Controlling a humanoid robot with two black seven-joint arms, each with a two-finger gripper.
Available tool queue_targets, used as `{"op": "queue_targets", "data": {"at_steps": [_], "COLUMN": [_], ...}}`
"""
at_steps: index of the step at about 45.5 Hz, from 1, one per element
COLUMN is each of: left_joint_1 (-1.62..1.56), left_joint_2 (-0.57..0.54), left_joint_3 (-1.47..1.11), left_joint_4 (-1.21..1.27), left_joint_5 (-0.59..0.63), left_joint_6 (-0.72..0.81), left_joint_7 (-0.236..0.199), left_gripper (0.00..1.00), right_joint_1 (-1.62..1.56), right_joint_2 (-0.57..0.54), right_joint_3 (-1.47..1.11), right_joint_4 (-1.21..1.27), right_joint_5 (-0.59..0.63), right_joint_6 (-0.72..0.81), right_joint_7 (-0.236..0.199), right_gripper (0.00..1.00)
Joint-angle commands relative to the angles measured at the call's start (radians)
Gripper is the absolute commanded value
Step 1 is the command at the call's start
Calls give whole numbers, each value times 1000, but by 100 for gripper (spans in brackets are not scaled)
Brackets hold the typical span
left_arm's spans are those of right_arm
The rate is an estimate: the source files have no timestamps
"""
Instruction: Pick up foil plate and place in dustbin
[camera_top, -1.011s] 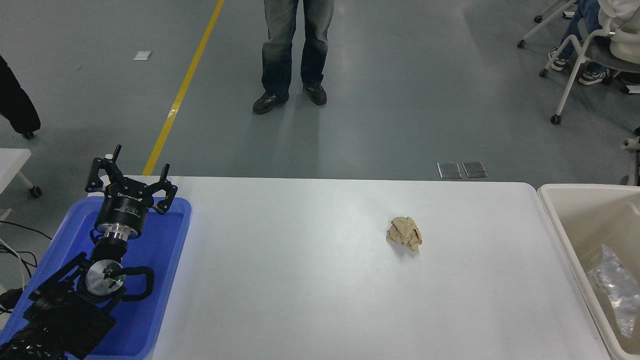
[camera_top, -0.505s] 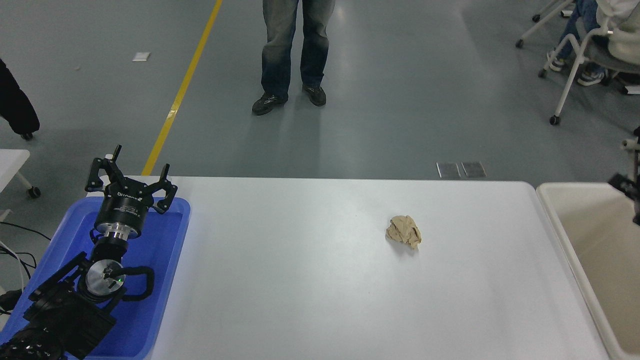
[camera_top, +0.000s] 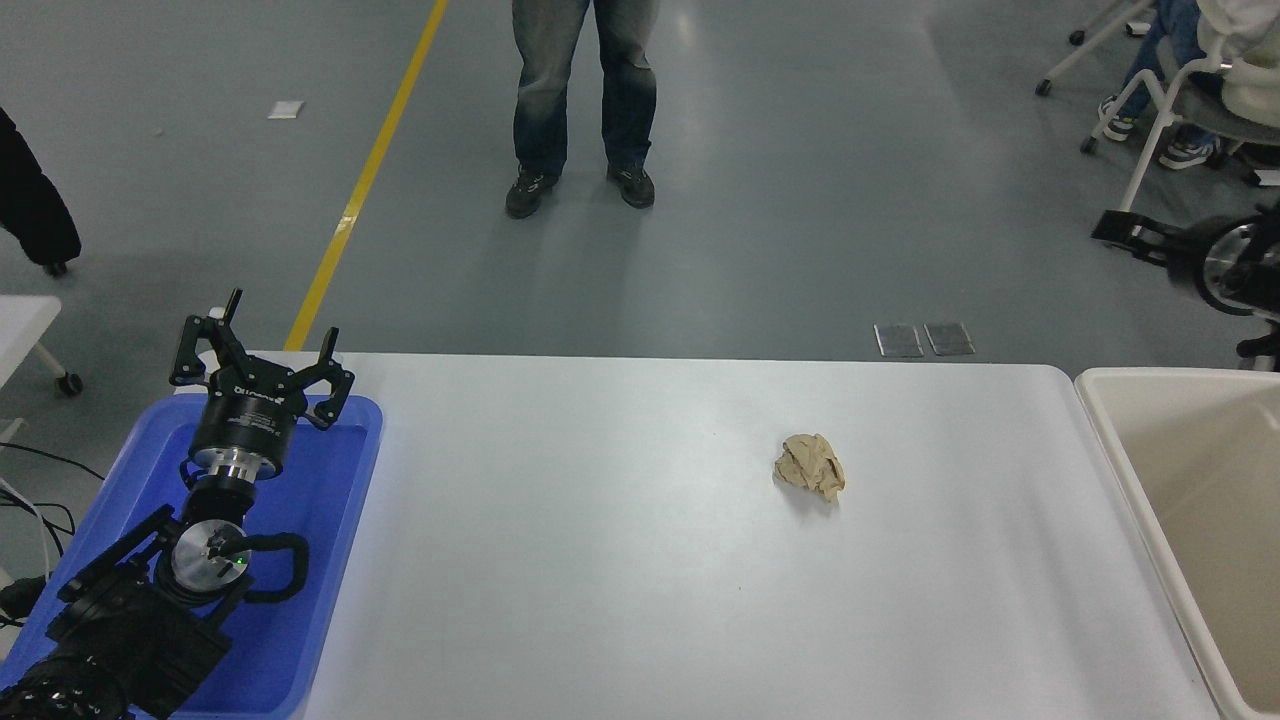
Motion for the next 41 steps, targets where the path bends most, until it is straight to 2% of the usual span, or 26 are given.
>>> {"op": "queue_targets", "data": {"at_steps": [1, 15, 27, 41], "left_joint_1": [0, 0, 0, 0], "left_joint_2": [0, 0, 0, 0], "left_joint_3": [0, 0, 0, 0], "left_joint_4": [0, 0, -1, 0], "left_joint_5": [0, 0, 0, 0], "left_joint_6": [0, 0, 0, 0], "left_joint_7": [0, 0, 0, 0], "left_gripper": [100, 100, 100, 100], "right_joint_1": [212, 430, 580, 665], "right_joint_2": [-4, -9, -13, -13], "right_joint_3": [-127, -252, -293, -293], "right_joint_4": [183, 415, 464, 467], "right_joint_5": [-19, -16, -16, -17], "right_joint_6": [157, 377, 691, 691], "right_joint_7": [0, -2, -2, -3], "right_gripper": [100, 100, 100, 100]}}
